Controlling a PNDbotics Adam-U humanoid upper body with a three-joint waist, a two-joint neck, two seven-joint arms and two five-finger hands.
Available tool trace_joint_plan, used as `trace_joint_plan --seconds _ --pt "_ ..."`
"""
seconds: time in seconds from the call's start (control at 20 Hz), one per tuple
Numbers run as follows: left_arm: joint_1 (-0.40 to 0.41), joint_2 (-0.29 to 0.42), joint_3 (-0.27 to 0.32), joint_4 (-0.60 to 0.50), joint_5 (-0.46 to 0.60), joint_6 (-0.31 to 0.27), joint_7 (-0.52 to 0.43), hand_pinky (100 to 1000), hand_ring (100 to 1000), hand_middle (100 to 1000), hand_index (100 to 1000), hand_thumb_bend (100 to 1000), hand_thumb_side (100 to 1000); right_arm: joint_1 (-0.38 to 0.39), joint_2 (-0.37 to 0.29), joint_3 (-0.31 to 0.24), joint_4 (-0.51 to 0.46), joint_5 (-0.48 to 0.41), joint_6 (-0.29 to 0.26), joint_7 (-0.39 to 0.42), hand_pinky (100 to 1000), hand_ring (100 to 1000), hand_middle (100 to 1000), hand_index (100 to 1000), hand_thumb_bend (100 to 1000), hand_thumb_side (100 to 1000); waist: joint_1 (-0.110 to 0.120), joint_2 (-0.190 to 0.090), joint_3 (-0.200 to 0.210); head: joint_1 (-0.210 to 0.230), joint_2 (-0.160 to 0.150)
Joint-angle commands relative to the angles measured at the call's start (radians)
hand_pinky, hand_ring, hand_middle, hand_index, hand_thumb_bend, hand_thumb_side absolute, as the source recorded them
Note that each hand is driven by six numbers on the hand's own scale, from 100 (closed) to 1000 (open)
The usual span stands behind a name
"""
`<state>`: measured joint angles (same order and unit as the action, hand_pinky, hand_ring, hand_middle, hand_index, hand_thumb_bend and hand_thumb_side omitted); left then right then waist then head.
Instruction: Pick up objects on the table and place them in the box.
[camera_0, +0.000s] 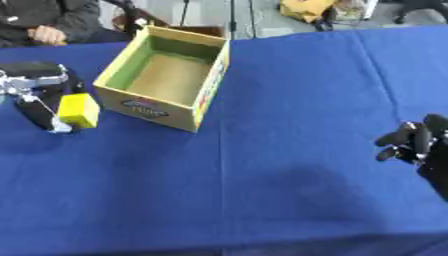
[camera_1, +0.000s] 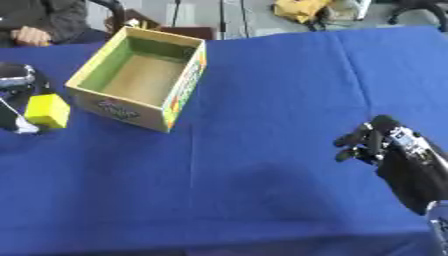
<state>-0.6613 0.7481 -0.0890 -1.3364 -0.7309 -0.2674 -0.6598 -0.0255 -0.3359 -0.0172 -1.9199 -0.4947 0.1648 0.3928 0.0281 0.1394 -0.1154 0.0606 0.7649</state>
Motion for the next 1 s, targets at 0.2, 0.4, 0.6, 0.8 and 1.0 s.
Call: trace_joint_plan --seconds 0.2,0.4,0.6,0.8,1.0 --pt "-0.087 0.025 0.023 -0.039 -0.073 0.033 0.055 380 408 394 565 367 100 -0.003 -0.021 0.003 -0.008 -0.006 -0.002 0.006 575 657 480 382 100 583 -0.003 -0.018 -0.01 0.008 0.005" --pt "-0.161 -0.055 0.003 0.069 -0.215 0.033 0.139 403 427 411 582 376 100 -0.012 -0.022 0.011 -0.008 -0.01 0.001 0.012 574 657 480 383 100 583 0.0 -0.016 -0.041 0.022 0.005" --pt "-0.203 -0.136 0.015 0.195 -0.348 0.042 0.248 433 444 422 595 379 100 -0.021 -0.021 0.017 -0.008 -0.009 0.006 0.019 575 657 480 383 100 582 0.004 -0.009 -0.074 0.038 0.005" --pt "-0.227 -0.202 0.04 0.322 -0.443 0.064 0.389 497 477 452 634 372 100 -0.034 -0.021 0.026 -0.009 -0.008 0.011 0.028 575 657 480 383 100 582 0.01 0.0 -0.104 0.055 0.005" --pt "-0.23 -0.238 0.039 0.388 -0.508 0.07 0.49 589 538 507 698 371 100 -0.04 -0.019 0.03 -0.008 -0.005 0.014 0.034 575 657 480 383 100 582 0.013 0.006 -0.123 0.06 0.005"
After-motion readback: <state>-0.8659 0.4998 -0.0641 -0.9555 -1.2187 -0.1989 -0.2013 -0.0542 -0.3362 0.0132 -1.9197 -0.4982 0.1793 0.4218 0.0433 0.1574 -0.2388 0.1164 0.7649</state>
